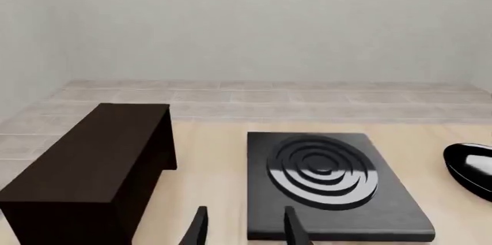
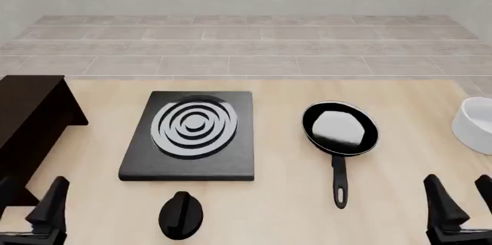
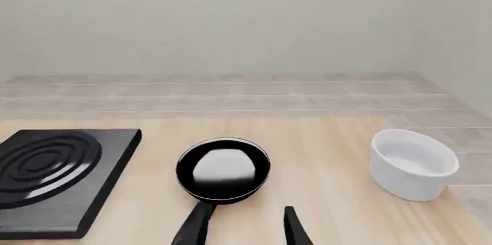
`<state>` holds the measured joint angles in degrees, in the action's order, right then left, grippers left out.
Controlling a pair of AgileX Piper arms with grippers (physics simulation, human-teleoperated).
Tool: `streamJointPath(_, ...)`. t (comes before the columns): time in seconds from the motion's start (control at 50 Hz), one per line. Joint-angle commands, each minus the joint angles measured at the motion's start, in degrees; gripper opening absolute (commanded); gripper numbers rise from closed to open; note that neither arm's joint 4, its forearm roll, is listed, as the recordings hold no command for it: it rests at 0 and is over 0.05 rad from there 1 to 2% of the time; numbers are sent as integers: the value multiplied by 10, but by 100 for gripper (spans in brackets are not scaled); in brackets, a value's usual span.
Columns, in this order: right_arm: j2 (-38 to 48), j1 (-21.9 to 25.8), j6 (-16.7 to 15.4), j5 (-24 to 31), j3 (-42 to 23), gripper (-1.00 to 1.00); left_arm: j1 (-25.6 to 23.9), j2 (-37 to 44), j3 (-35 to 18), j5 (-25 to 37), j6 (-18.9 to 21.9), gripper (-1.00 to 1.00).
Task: Put the frying pan on top of the cabinet.
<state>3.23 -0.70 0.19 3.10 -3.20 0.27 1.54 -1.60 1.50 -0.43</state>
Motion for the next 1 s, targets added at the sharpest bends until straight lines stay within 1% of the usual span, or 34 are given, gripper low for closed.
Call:
streamJointPath(0.02, -27, 7, -3, -30, 28, 100, -7, -14, 12, -14, 8, 100)
streamJointPath(0.22, -24, 9, -9, -30, 27, 100, -11, -15, 15, -13, 7, 100)
streamJointPath(0.48, -18, 8, -11, -35, 27, 100, -14, -11, 15, -15, 0, 100)
streamJointPath(0.52, -18, 9, -11, -38, 29, 100, -7, 2, 16, -26, -1, 100)
streamJointPath(0.54, -19, 8, -11, -38, 30, 100, -10, 14, 15, -37, -15, 100)
streamJointPath(0.56, -19, 8, -11, -39, 30, 100, -15, 28, 15, -49, -20, 100)
streamJointPath(0.58, -19, 8, -12, -39, 31, 100, -16, 54, 14, -76, -25, 100)
streamJointPath(0.6, -20, 9, -12, -39, 31, 100, -17, 67, 14, -89, -23, 100)
streamJointPath(0.62, -21, 9, -13, -38, 31, 100, -28, 90, 11, -108, -39, 100)
streamJointPath(0.66, -22, 8, -12, -37, 31, 100, -46, 132, 7, -138, -54, 100)
streamJointPath(0.68, -22, 8, -11, -37, 31, 100, -58, 148, 0, -148, -51, 100)
streamJointPath(0.7, -23, 8, -11, -37, 31, 100, -68, 156, -6, -151, -49, 100)
streamJointPath(0.76, -24, 8, -11, -36, 32, 100, -105, 196, -28, -167, -62, 100)
streamJointPath(0.78, -25, 8, -12, -36, 32, 100, -130, 225, -43, -181, -68, 100)
streamJointPath(0.8, -25, 9, -12, -35, 32, 100, -138, 237, -48, -188, -68, 100)
streamJointPath(0.88, -25, 9, -12, -35, 32, 100, -194, 303, -80, -217, -100, 100)
streamJointPath(0.9, -25, 9, -12, -35, 32, 100, -204, 316, -87, -221, -108, 100)
streamJointPath(0.96, -25, 9, -11, -35, 32, 100, -235, 344, -112, -228, -112, 100)
streamJointPath(1.0, -25, 9, -12, -35, 32, 100, -251, 368, -131, -233, -126, 100)
